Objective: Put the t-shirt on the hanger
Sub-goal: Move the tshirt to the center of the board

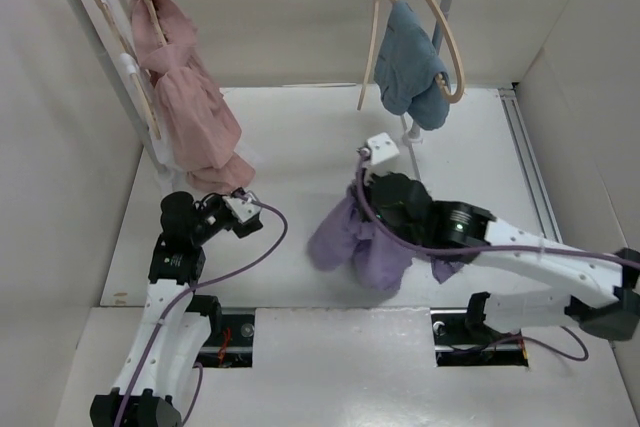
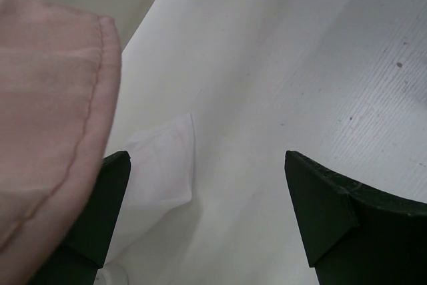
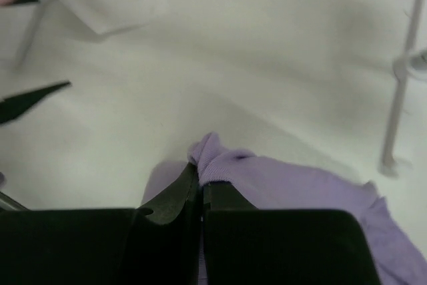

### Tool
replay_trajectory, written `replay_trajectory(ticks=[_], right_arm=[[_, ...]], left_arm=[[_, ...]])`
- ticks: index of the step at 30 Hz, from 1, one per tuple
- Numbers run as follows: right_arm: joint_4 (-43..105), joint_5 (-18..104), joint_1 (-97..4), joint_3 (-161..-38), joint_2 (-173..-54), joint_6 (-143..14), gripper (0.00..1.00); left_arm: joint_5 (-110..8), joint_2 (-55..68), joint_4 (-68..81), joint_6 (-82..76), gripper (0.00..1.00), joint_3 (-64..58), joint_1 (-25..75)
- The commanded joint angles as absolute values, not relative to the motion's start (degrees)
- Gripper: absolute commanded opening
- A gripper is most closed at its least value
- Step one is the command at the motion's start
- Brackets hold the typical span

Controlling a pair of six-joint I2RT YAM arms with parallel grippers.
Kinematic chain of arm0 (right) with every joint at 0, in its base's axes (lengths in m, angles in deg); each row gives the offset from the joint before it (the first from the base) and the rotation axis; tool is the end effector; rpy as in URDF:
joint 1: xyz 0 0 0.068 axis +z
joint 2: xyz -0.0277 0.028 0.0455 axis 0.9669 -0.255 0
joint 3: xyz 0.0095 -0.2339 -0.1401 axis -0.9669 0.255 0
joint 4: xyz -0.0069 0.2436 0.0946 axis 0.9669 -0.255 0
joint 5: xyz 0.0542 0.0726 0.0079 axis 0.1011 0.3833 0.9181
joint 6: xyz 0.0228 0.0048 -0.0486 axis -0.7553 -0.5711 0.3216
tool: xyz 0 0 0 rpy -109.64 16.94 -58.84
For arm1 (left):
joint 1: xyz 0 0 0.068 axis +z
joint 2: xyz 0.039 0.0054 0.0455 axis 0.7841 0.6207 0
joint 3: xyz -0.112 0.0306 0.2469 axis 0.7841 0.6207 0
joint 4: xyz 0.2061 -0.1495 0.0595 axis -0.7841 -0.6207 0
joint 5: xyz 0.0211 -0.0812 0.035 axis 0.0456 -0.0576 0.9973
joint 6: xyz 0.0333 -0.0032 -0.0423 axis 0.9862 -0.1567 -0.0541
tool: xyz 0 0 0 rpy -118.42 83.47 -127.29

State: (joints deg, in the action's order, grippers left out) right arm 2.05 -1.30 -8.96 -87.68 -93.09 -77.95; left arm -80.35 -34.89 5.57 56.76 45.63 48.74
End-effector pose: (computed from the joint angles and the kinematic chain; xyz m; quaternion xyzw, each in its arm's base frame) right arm 0.1104 0.1976 0.3707 -0.1634 0.8078 0.1427 0.5480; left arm 0.1535 -0.0295 0.2587 0.5001 0.5606 0.0074 0.6600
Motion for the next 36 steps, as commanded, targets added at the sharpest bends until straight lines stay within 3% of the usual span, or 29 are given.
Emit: replay_trajectory(ticks=[1,5,10,11,12,14,17,23,27,33,36], right_arm=[[11.4,0.0,-8.2,-97.8,-101.8,-68.8,0.0],[16.1,2.8,-12.9,-102.0,-107.5,-71.2,0.0],[7.8,11.2,-24.2,-106.0,-116.2,-80.2,0.0],[8.9,12.6,-24.9,-106.8,-117.4,-80.2,0.12],[9.8,15.0,-25.0,-107.7,-120.8,-76.7,0.33],[3.3,18.0,-25.5,-117.1,-126.8,-74.5,0.99],[-12.9,12.6,-23.3,-127.8,-138.1,-73.3,1.0],[-0.8,13.6,-20.2,-111.4,-126.5,-69.3,1.0],[-0.3,14.9,-20.2,-104.9,-124.9,-68.7,0.93],[-2.1,18.9,-20.8,-104.9,-129.8,-69.2,0.86],[-3.4,21.3,-23.6,-105.5,-132.0,-70.0,0.7]], left_arm=[[-82.1,-35.7,10.1,50.9,1.0,44.8,48.5],[-79.4,-35.7,10.9,47.4,1.0,44.8,48.5],[-78.8,-36.2,10.4,48.1,1.0,44.8,48.5],[-78.8,-36.2,10.4,49.2,1.0,44.8,48.5],[-78.8,-36.2,9.4,50.3,1.0,44.8,48.5],[-78.8,-33.2,6.6,53.6,1.0,44.8,48.5],[-79.9,-26.6,-5.1,61.3,1.0,39.7,47.9],[-70.3,-19.7,-13.9,69.5,1.0,37.0,41.5],[-61.1,-17.7,-2.7,62.4,1.0,39.6,34.4],[-61.2,-11.6,9.7,52.7,1.0,39.6,33.9],[-62.9,-8.5,14.8,44.6,1.0,38.0,33.9]])
